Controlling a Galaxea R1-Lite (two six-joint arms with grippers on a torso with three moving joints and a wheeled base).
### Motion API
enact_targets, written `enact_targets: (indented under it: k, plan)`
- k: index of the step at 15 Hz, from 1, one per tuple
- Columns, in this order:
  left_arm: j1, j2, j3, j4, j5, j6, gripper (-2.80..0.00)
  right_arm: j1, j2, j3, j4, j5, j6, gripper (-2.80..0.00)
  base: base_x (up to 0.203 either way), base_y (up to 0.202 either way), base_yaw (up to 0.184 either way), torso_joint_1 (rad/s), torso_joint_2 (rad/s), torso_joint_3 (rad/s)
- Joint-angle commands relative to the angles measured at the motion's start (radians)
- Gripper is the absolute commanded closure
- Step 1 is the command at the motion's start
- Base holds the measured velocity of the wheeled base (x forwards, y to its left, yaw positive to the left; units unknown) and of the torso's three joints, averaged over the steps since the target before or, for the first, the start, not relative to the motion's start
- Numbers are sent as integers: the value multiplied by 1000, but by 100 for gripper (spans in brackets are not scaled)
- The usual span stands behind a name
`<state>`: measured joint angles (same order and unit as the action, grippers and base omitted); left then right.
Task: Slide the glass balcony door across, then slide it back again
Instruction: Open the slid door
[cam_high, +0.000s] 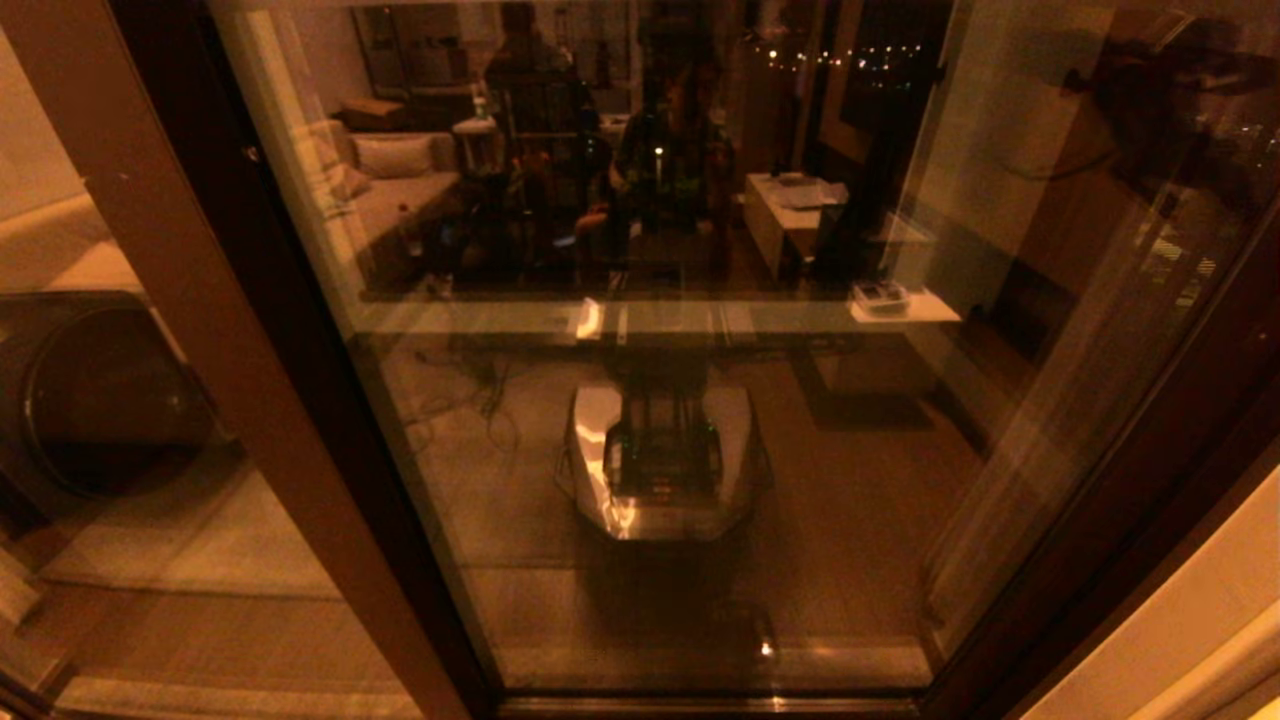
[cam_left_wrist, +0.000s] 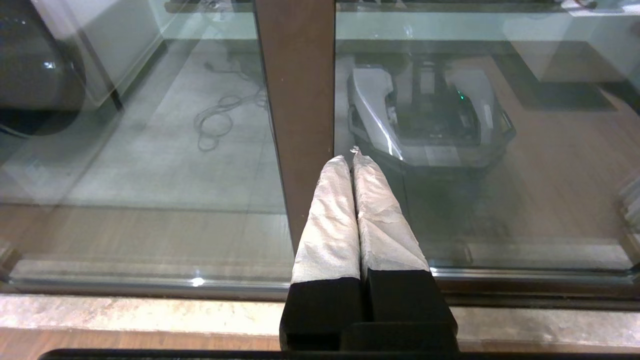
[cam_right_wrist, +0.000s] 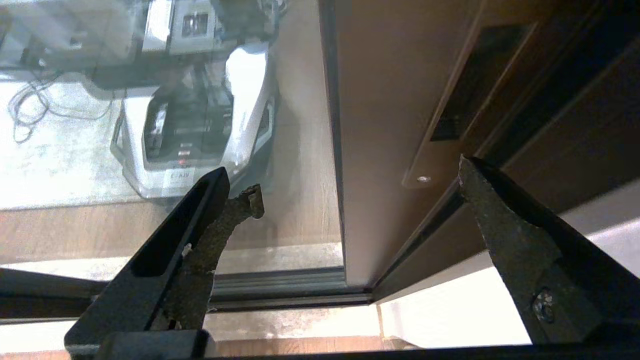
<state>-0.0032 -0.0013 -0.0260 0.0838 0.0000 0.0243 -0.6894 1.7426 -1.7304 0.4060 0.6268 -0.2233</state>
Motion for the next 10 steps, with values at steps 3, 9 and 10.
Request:
enact_targets:
  k: [3, 9, 10]
  plan:
    - [0, 0, 0, 1, 0, 0, 0, 26, 39, -21, 2, 1, 1, -280, 0, 0, 0, 0, 0, 0]
    - [0, 0, 0, 1, 0, 0, 0, 28, 60, -43, 2, -1, 4, -280, 0, 0, 0, 0, 0, 0]
    - [0, 0, 0, 1, 0, 0, 0, 28, 63, -46, 2, -1, 4, -280, 0, 0, 0, 0, 0, 0]
